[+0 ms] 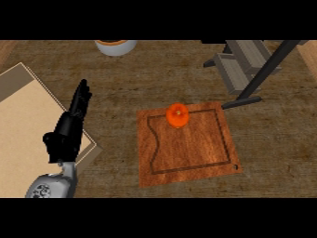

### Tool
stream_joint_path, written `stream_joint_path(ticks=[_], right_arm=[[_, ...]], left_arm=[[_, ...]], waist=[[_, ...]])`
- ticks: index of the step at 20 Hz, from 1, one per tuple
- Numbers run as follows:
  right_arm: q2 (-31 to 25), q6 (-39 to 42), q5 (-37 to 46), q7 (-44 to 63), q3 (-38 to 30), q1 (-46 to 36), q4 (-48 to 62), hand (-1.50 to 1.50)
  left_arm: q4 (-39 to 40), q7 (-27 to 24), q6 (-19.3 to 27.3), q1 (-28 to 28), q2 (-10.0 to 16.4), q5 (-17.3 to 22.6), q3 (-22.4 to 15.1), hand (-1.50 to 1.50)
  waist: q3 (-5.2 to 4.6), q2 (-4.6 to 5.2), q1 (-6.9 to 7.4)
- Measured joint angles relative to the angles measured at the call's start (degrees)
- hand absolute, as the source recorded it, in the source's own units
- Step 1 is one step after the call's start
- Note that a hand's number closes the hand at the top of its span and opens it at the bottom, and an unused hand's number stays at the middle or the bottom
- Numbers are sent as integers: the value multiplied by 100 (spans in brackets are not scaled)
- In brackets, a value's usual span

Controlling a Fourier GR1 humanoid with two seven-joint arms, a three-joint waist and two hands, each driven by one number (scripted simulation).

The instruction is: Pick the lemon from the cutting board and place it in the tiered basket

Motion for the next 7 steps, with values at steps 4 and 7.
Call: stream_joint_path(ticks=[4, 7], right_arm=[[-516, 434, -533, -198, -621, 655, -281, -150], [-1006, 929, -956, -409, -1157, 1193, -382, -150]], left_arm=[[53, -24, 28, -17, 12, 8, 70, 0], [23, -68, 63, 71, -14, -18, 49, 0]], waist=[[3, -15, -79], [6, -23, -119]])
